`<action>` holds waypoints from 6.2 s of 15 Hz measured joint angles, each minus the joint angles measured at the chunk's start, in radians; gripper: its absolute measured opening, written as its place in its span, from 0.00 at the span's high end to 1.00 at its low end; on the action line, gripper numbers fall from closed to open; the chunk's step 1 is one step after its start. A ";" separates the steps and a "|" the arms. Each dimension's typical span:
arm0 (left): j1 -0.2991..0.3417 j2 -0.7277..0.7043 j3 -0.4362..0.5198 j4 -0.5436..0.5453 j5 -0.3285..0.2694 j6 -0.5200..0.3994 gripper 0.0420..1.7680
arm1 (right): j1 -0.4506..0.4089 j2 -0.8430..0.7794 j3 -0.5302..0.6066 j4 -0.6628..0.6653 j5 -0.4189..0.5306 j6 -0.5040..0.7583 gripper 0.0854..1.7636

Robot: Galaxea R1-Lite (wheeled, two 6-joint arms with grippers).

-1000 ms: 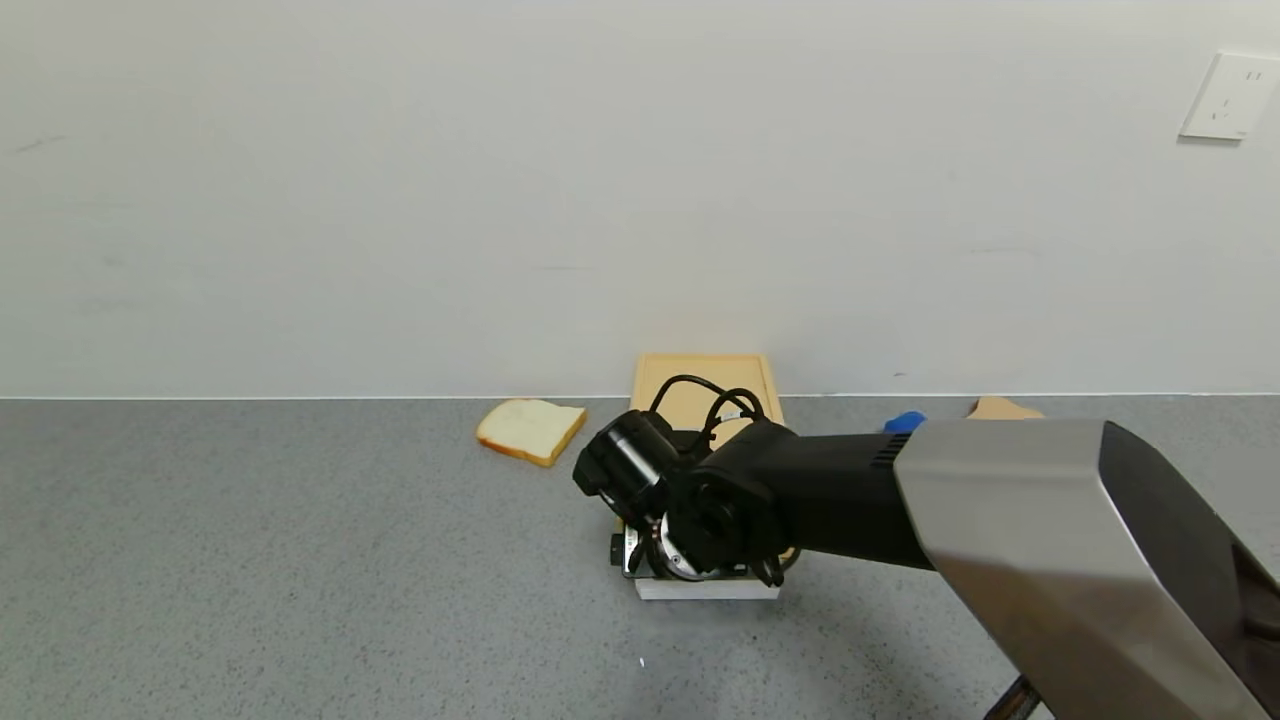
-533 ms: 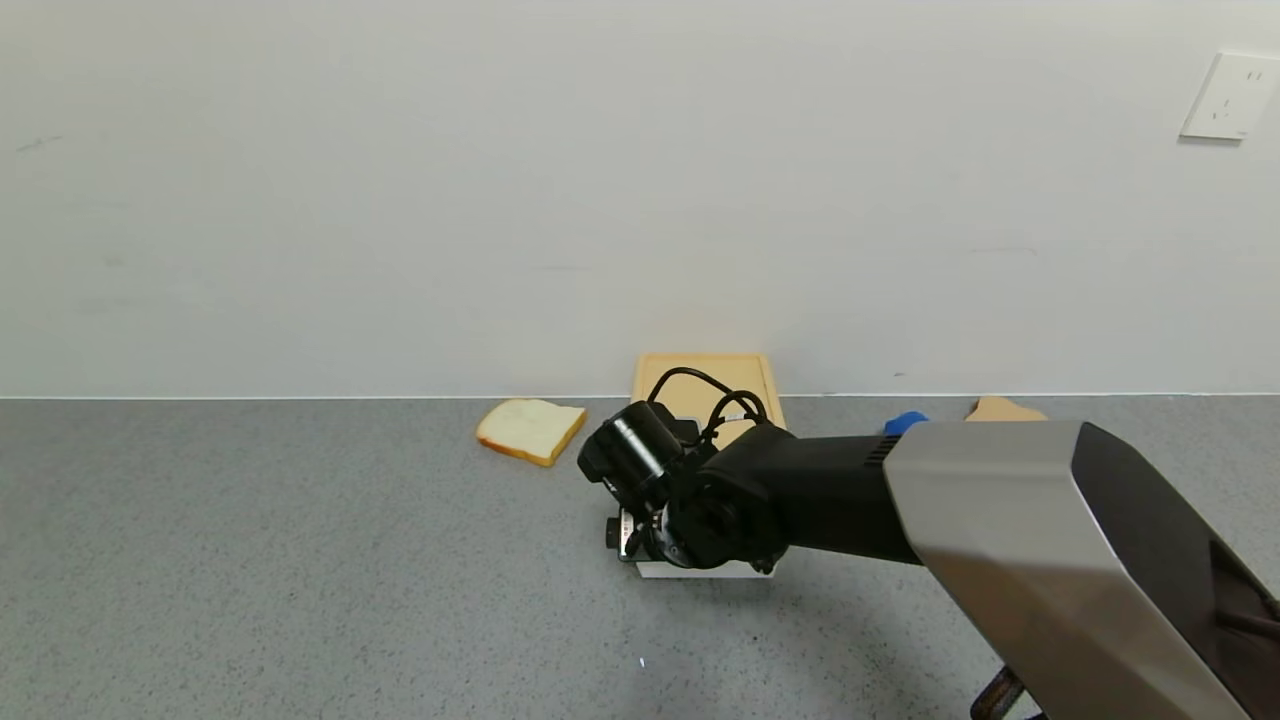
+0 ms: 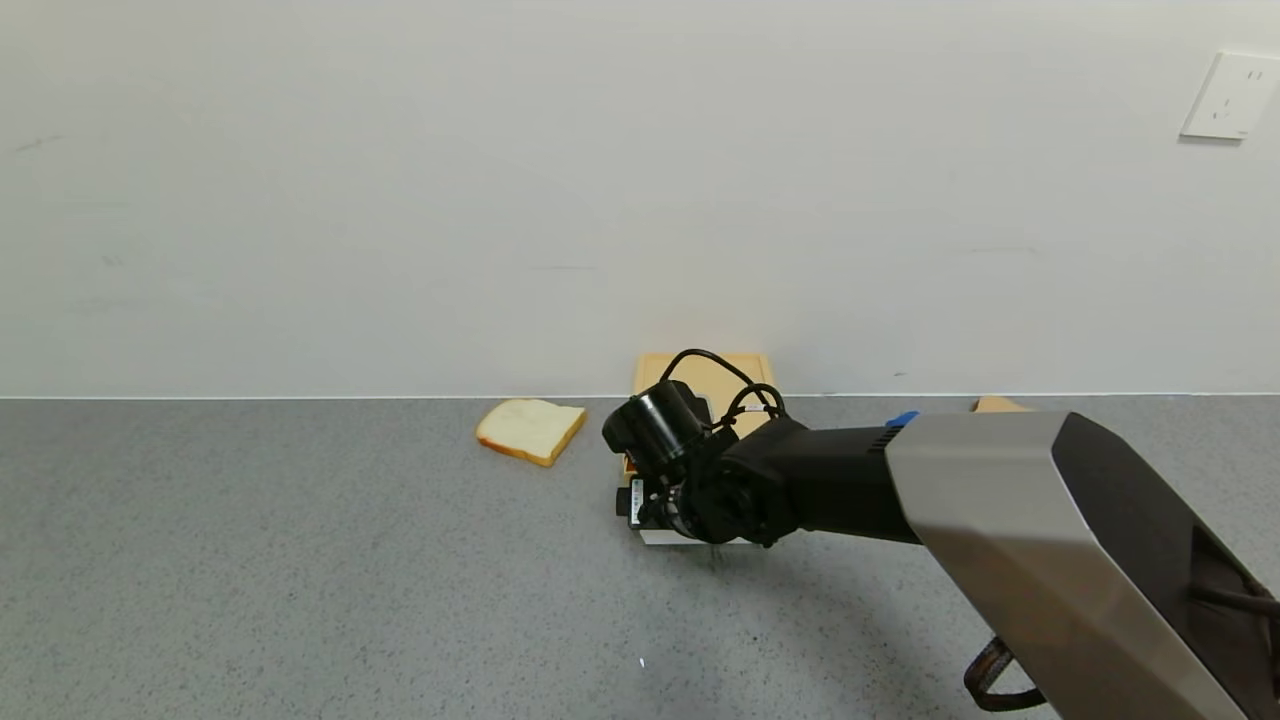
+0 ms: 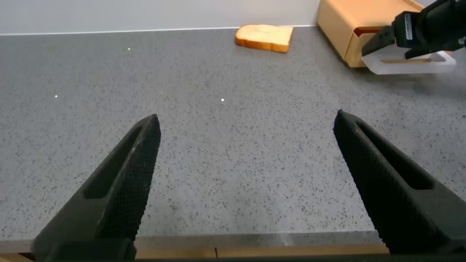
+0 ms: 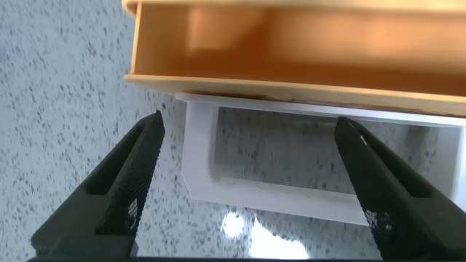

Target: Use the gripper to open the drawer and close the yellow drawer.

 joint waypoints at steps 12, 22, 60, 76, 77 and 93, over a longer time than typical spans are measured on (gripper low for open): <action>0.000 0.000 0.000 0.000 0.000 0.000 0.03 | -0.024 0.026 -0.009 -0.098 0.011 -0.057 0.03; 0.000 0.000 0.000 0.000 0.000 0.000 0.03 | -0.022 0.027 -0.008 -0.101 0.011 -0.058 0.03; 0.000 0.000 0.000 0.000 0.000 0.000 0.03 | -0.274 -1.624 1.187 -0.077 0.246 -0.403 0.03; 0.000 0.000 0.000 0.000 0.000 0.000 0.03 | -0.766 -2.304 1.407 0.079 0.307 -0.518 0.03; 0.000 0.000 0.000 0.000 0.000 0.000 0.03 | -0.768 -2.337 1.431 0.078 0.306 -0.521 0.03; 0.000 0.000 0.000 0.000 0.000 0.000 0.03 | -0.772 -2.494 1.978 -0.306 0.340 -0.596 0.03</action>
